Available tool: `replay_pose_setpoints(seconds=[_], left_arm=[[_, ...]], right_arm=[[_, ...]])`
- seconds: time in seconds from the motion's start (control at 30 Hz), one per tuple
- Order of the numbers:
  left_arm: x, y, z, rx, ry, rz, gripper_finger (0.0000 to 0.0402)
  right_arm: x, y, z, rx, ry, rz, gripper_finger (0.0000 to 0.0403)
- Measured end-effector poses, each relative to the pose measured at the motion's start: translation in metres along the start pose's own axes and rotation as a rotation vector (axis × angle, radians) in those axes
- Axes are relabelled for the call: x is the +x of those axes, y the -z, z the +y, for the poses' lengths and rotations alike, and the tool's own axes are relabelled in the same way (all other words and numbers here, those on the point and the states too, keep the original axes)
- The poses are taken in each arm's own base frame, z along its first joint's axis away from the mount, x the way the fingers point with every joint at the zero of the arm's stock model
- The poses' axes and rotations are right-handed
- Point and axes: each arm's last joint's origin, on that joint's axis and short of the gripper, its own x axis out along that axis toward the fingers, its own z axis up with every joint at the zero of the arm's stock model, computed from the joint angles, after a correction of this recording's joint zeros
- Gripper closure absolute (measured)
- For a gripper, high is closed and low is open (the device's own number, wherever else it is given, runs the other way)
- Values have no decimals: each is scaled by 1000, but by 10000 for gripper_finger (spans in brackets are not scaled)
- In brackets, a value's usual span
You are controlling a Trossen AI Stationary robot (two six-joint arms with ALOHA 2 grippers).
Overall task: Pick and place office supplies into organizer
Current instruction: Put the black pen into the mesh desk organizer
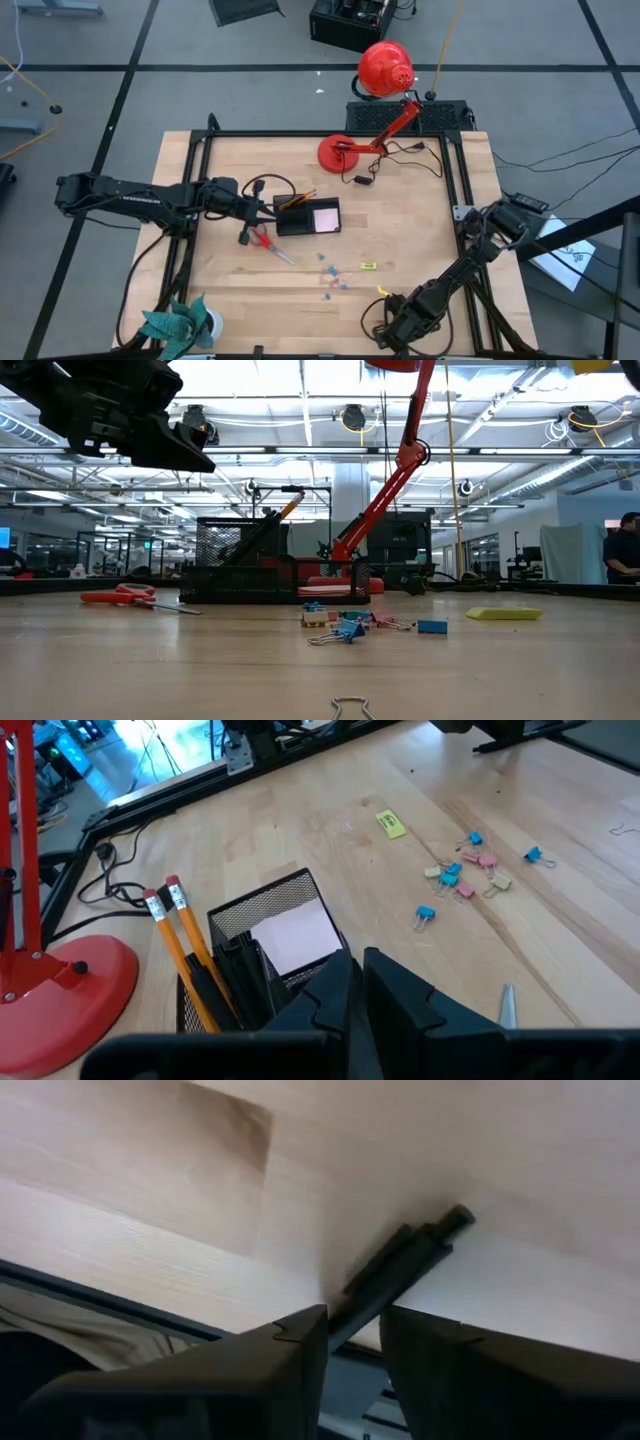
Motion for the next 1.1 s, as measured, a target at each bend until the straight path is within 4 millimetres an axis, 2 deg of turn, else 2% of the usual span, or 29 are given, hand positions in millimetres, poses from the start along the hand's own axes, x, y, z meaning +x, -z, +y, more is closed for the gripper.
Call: replay_pose_setpoints(seconds=[0.33, 0.6, 0.73, 0.9, 1.1], left_arm=[[0, 0, 0, -13, 1, 3, 366], [0, 1, 0, -16, 2, 7, 366], [0, 1, 0, -19, 2, 8, 366], [0, 1, 0, -26, 3, 12, 366], [0, 1, 0, -42, 3, 13, 366]], right_arm=[[-7, -30, 9, -93, 24, -42, 350], [-11, -48, 14, -216, 20, -118, 355], [-12, -53, 16, -289, 17, -150, 358], [-15, -55, 17, -356, -1, -236, 381], [-28, -55, 19, -388, -64, -362, 382]])
